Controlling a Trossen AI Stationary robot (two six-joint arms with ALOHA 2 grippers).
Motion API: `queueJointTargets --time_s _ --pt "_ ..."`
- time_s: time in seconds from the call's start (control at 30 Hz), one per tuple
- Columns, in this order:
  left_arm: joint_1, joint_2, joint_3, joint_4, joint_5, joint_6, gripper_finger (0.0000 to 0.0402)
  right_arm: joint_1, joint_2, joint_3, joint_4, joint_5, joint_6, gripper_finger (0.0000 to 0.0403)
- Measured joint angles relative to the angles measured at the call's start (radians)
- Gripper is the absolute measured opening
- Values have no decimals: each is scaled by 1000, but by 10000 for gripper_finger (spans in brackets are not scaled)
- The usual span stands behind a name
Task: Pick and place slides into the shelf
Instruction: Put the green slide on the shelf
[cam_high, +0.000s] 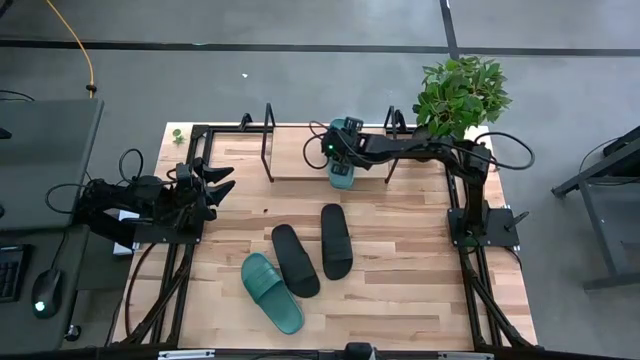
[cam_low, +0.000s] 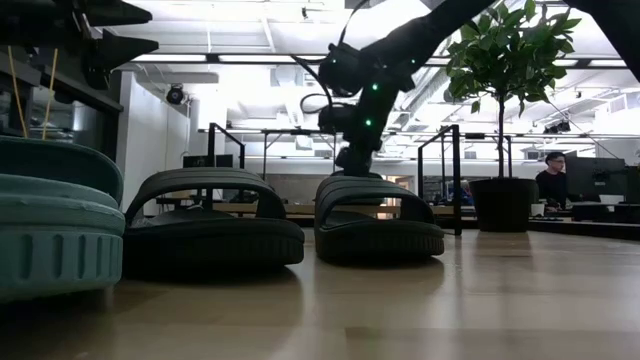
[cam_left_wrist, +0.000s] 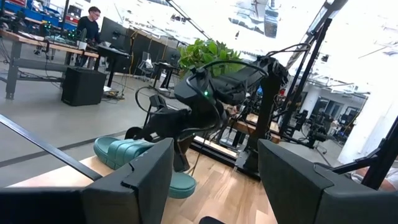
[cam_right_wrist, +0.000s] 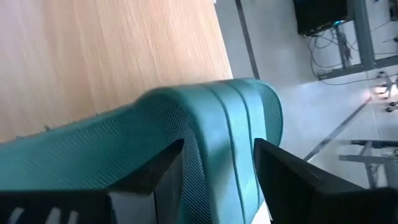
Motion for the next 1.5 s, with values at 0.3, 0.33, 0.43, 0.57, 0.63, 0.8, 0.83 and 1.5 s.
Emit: queueJointTargets --time_s 0.3,0.33,0.43,0.57,0.63,0.8,0.83,1.5 --pt "0 0 0 -7 0 0 216 39 0 74 -98 -22 10 181" --pt "0 0 0 -7 0 0 216 46 0 84 -113 -21 12 181" --pt "0 0 0 -7 0 0 216 71 0 119 -165 -18 36 181" --pt "0 0 0 -8 0 0 216 113 0 151 -228 -24 80 181" --pt "0 0 0 -8 0 0 216 137 0 157 -238 -54 100 181" --pt "0 0 0 -11 0 0 216 208 0 158 -238 -163 149 181" --pt "0 0 0 -11 0 0 216 224 0 158 -238 -181 163 181" --pt "0 0 0 -111 89 -135 216 507 0 158 -144 -93 209 181"
